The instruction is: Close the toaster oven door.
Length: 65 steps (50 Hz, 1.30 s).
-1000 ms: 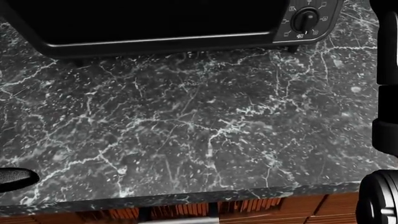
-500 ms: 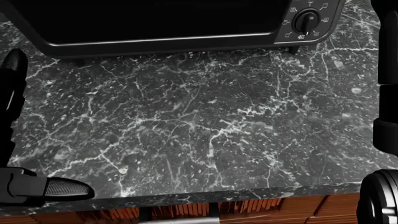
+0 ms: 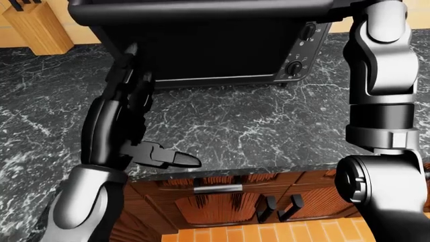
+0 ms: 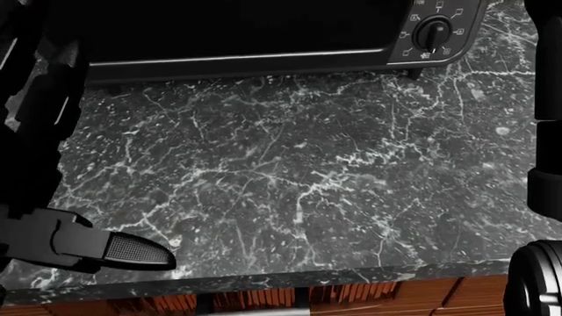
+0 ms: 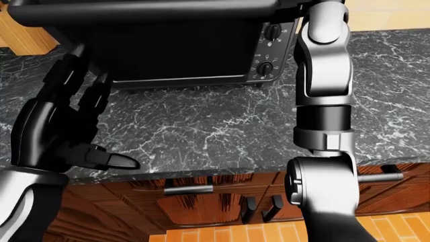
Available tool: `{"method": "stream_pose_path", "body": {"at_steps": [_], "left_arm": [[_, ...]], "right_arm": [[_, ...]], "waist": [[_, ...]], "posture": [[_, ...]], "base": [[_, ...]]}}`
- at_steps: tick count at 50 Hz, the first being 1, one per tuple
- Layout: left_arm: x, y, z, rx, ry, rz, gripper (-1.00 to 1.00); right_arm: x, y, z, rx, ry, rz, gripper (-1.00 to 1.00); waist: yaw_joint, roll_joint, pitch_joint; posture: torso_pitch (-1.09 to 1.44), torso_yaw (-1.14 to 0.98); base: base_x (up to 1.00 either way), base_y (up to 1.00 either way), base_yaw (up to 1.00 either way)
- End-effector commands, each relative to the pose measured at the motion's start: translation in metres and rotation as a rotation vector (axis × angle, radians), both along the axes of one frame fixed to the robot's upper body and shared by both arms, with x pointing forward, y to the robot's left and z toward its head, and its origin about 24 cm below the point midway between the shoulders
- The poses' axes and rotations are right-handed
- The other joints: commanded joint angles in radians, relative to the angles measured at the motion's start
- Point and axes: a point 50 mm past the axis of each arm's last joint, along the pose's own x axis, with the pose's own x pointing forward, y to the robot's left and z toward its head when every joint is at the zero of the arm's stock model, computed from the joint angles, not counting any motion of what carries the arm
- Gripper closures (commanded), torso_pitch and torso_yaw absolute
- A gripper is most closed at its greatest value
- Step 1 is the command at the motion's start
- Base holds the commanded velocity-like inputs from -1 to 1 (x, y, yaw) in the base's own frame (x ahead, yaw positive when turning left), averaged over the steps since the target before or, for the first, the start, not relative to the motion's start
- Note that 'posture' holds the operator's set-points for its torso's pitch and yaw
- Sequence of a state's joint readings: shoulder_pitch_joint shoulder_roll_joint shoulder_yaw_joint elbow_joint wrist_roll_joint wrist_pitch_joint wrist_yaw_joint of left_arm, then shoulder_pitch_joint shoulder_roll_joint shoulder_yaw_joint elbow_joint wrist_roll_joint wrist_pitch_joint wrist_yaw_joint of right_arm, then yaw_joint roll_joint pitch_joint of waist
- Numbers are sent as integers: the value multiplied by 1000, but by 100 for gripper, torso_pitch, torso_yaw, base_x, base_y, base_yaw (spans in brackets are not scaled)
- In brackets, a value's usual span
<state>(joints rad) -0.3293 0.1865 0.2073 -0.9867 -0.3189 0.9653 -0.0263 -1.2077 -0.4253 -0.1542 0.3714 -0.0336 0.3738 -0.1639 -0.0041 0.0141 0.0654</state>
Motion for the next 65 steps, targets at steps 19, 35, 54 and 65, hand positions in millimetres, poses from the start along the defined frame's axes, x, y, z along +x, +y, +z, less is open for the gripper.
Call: {"method": "stream_pose_path", "body": {"at_steps": [19,35,54,65], "left_arm": [[7,-16,16,103,-74,-40,-100],[25,-10,29,150,-109,19,-100],[39,-13,38,190,-81,-4,-100],[44,-14,49,193,-102,4,-100]], "right_arm": [[-20,2,36,6,-178,3,-100],[-21,2,37,8,-179,2,-100],[-21,2,35,11,-178,3,-100],[-21,1,36,12,-179,2,-100]], "waist": [[7,-13,-32],[8,-17,-31],[8,-20,-31],[8,-22,-30]], "posture": [[0,0],[0,0],[0,0],[0,0]], "base": [[0,0,0],[0,0,0],[0,0,0],[0,0,0]]}}
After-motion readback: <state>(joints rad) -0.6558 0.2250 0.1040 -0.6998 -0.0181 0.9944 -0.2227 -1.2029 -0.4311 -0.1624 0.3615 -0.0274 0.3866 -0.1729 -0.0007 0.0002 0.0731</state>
